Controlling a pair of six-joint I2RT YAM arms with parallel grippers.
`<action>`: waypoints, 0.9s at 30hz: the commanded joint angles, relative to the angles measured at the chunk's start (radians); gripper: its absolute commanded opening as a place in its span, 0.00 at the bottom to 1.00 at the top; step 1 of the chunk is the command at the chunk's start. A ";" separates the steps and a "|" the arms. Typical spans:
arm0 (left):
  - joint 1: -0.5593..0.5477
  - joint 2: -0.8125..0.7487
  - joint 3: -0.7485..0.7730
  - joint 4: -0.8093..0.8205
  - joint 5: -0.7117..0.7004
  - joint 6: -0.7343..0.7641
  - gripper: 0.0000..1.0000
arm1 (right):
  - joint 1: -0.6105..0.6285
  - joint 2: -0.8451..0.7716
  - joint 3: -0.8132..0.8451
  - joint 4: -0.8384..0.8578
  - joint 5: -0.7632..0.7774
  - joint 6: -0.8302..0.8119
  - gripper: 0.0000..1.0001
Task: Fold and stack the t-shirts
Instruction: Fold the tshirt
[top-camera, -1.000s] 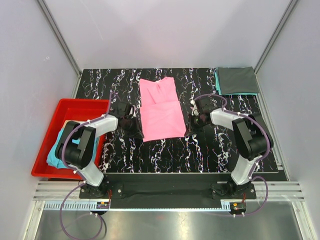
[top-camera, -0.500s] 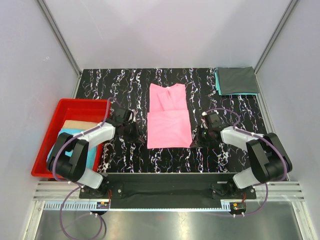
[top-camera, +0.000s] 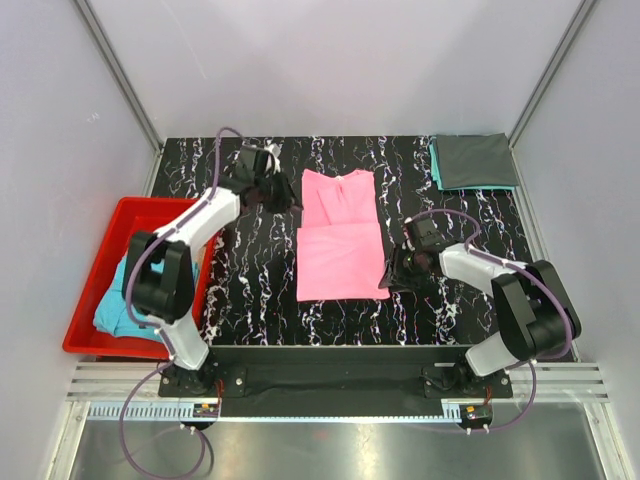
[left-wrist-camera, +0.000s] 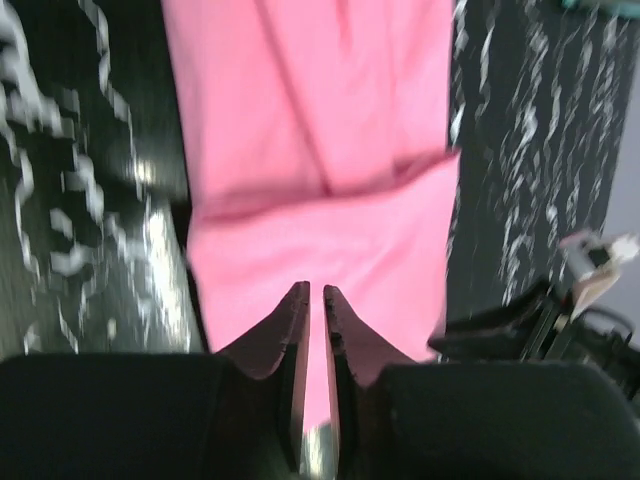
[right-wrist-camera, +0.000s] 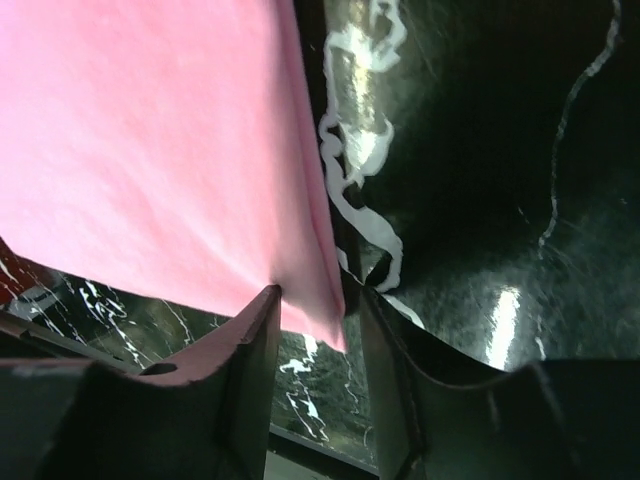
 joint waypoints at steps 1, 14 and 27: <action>0.023 0.121 0.143 0.068 0.038 0.051 0.15 | -0.002 0.045 0.035 0.035 0.000 -0.046 0.42; 0.039 0.531 0.348 0.223 0.166 0.047 0.15 | -0.001 0.001 -0.014 0.004 0.054 -0.036 0.16; 0.065 0.609 0.372 0.167 0.045 0.054 0.15 | -0.002 -0.062 -0.126 0.064 0.088 0.069 0.03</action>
